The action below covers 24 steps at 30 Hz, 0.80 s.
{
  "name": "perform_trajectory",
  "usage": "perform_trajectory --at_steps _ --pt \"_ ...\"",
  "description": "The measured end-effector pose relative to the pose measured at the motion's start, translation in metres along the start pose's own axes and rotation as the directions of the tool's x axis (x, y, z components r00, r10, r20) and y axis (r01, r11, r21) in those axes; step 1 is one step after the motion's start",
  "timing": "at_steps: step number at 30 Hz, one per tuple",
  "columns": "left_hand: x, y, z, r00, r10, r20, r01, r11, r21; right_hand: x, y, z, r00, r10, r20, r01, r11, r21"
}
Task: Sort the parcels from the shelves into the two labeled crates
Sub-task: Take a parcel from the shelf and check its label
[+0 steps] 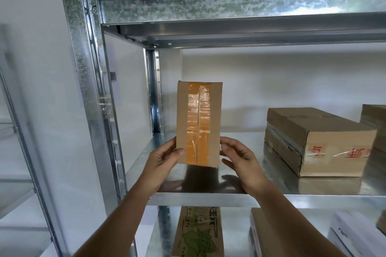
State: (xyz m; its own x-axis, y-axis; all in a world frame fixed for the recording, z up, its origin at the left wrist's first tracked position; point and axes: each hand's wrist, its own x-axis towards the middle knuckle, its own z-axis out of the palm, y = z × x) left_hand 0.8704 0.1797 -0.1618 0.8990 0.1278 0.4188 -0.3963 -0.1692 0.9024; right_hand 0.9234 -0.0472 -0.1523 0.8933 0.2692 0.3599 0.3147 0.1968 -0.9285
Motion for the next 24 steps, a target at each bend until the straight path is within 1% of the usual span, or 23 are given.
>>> perform_trajectory --at_steps 2,3,5,6,8,10,12,14,16,18,20,24 --pt "0.001 -0.001 -0.001 0.999 -0.026 -0.031 0.022 0.993 -0.113 0.001 0.000 -0.001 0.999 0.023 0.023 -0.022 1.000 -0.014" --pt "0.002 0.000 0.000 0.998 -0.038 -0.054 0.028 0.986 -0.164 0.002 0.001 -0.001 0.998 0.054 0.043 -0.055 0.998 0.010" --pt "0.002 0.001 0.000 0.995 -0.037 -0.092 0.017 0.979 -0.205 0.005 0.003 -0.002 0.992 0.096 0.078 -0.103 0.991 0.087" --pt "0.001 0.001 0.001 0.993 -0.025 -0.112 0.000 0.977 -0.213 0.007 0.005 -0.002 0.993 0.097 0.073 -0.104 0.990 0.097" --pt "0.001 0.002 0.002 0.984 0.012 -0.175 -0.050 0.975 -0.216 0.009 0.007 -0.002 0.995 0.094 0.017 -0.095 0.992 0.089" --pt "0.001 0.001 0.001 0.963 0.068 -0.261 -0.113 0.981 -0.161 0.009 0.008 -0.002 0.996 0.072 -0.053 -0.068 0.995 0.070" --pt "0.002 0.000 0.001 0.944 0.109 -0.312 -0.145 0.985 -0.093 0.006 0.007 -0.003 0.993 0.048 -0.107 -0.040 0.996 0.075" --pt "0.003 0.000 0.003 0.941 0.123 -0.315 -0.145 0.988 -0.047 0.004 0.007 -0.004 0.990 0.010 -0.143 0.007 0.993 0.115" --pt "0.004 -0.001 0.004 0.952 0.089 -0.294 -0.103 0.994 -0.032 0.004 0.008 -0.004 0.985 -0.025 -0.170 0.049 0.990 0.136" --pt "0.003 0.001 0.005 0.970 0.043 -0.239 -0.052 0.998 -0.032 0.004 0.007 -0.004 0.981 -0.036 -0.193 0.062 0.989 0.132" --pt "0.001 0.004 0.008 0.983 0.028 -0.183 -0.036 0.998 -0.043 0.004 0.007 -0.004 0.977 -0.048 -0.206 0.074 0.990 0.123" --pt "0.000 0.008 0.011 0.986 0.008 -0.164 -0.020 0.997 -0.073 0.005 0.008 -0.006 0.973 -0.046 -0.226 0.077 0.988 0.132"
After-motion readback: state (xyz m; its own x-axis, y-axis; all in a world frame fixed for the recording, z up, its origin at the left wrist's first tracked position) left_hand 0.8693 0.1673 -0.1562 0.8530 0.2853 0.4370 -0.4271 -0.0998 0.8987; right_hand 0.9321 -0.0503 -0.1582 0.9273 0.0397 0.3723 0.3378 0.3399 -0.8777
